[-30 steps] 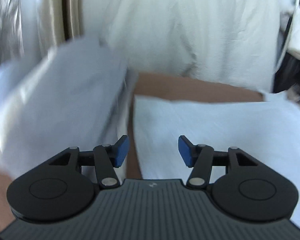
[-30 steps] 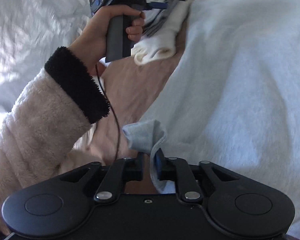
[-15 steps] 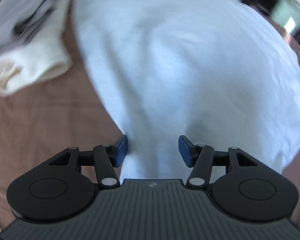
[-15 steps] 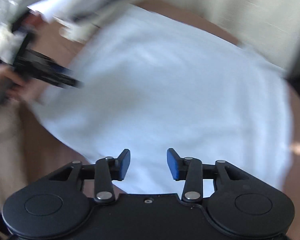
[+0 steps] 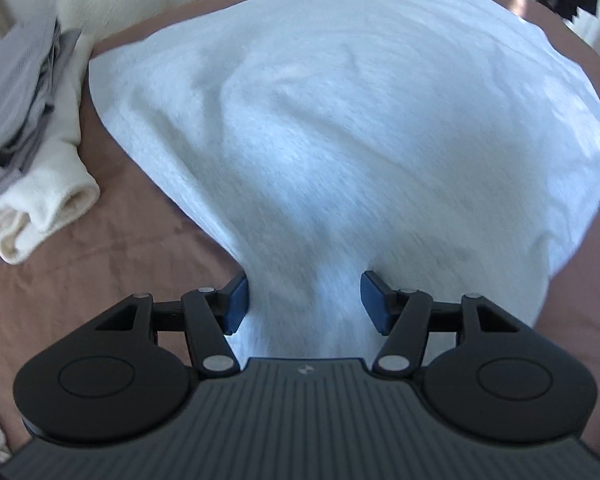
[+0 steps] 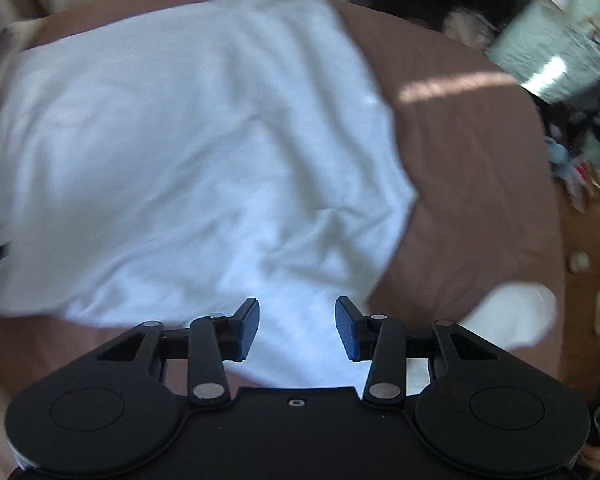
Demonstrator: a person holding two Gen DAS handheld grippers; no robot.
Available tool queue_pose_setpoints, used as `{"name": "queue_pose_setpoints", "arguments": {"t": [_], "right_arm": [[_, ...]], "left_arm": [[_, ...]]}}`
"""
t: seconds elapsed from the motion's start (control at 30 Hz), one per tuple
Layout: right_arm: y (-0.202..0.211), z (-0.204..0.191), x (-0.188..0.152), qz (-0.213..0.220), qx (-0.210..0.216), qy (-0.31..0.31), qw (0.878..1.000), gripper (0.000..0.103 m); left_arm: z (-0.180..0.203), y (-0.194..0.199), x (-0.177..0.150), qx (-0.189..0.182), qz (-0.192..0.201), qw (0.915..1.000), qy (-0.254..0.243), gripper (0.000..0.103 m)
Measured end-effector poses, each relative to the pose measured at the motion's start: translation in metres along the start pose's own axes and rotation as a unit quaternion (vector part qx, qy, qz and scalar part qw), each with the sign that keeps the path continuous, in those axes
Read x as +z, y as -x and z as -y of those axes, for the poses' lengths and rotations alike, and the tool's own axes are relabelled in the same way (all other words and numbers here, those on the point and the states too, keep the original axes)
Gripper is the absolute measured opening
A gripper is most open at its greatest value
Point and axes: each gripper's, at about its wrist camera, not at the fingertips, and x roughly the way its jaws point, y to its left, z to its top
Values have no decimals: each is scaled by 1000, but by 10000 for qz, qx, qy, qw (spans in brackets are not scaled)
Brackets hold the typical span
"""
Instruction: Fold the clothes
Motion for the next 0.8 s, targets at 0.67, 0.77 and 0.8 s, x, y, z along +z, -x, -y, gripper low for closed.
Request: {"name": "queue_pose_setpoints", "arguments": {"t": [0.67, 0.77, 0.8], "right_arm": [[-90, 123, -105, 665, 999, -1011, 9876, 59], [-115, 142, -108, 369, 1439, -994, 9839, 59], [-122, 142, -108, 209, 1600, -866, 9831, 59]], "left_arm": [[51, 31, 5, -1955, 1279, 9702, -643, 55], [76, 26, 0, -2098, 1288, 9641, -991, 56], [87, 24, -3, -2055, 1251, 9634, -1182, 56]]}}
